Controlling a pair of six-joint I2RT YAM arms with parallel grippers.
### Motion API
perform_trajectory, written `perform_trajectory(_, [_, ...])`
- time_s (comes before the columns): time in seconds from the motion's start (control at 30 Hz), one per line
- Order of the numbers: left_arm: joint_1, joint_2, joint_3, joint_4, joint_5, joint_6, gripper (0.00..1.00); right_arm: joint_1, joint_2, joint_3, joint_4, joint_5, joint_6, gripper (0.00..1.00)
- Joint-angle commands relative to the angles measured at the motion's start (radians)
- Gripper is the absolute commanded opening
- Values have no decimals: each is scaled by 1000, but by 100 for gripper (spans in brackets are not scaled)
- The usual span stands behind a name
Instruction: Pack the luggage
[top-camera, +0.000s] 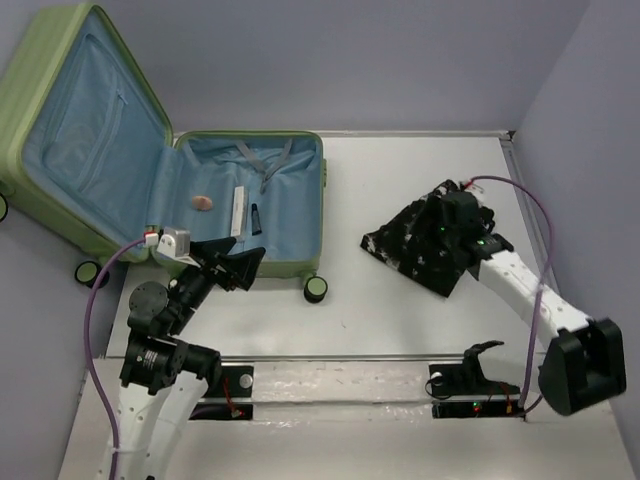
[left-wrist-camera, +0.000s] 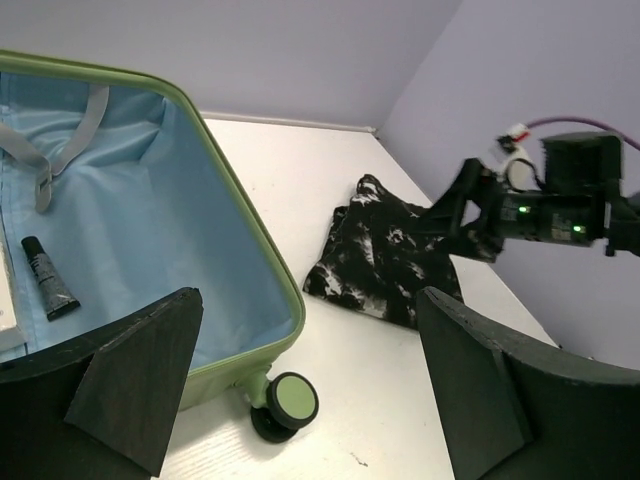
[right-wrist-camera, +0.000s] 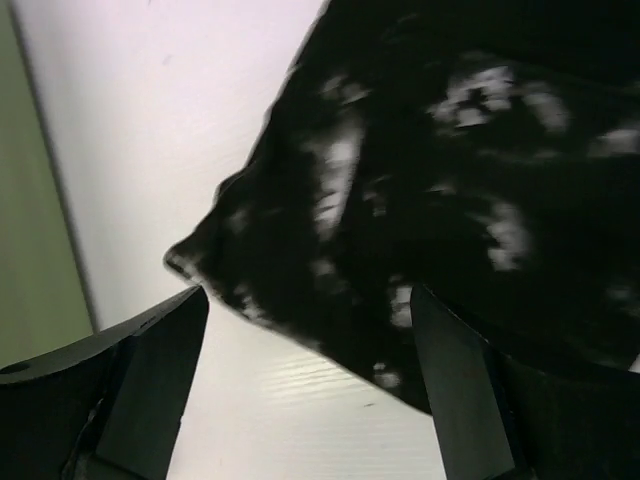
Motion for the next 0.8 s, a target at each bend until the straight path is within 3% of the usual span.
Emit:
perform_trajectory(0.0, [5,42,22,34,35,-12,99,-237,-132,-93,42,54,-73,85])
perform_trajectory(0.07, [3,72,22,37,58,-17,99,-405,-93,-93,43,-18,-101,85])
perform_trajectory(0.2, [3,118,17,50,101,-28,99,-547,39,-50,60,4,-133,89])
perform_trajectory(0.33, [2,154,8,105,177,-43,99,-624,180,-15,145,-146,-80,87])
perform_trajectory(0.43, [-6,187,5,130,231,-57,99,-624,298,37,165,-186,-77,67])
perform_trajectory(0.47, [-13,197,1,133,236,-60,99,-624,330,48,174,-187,-66,45])
perform_trajectory(0.53, [-53,194,-9,153,219,-83,99,-624,340,4,203,-237,-32,19])
perform_trajectory(0.63, [-131,198,-24,194,156,-126,99,-624,288,-113,319,-355,67,7])
perform_trajectory(0.73, [-205,230,-26,227,78,-141,99,-624,163,-370,483,-497,211,7])
perform_trajectory(0.77, [-264,262,-21,233,52,-146,99,-609,123,-524,614,-522,330,7])
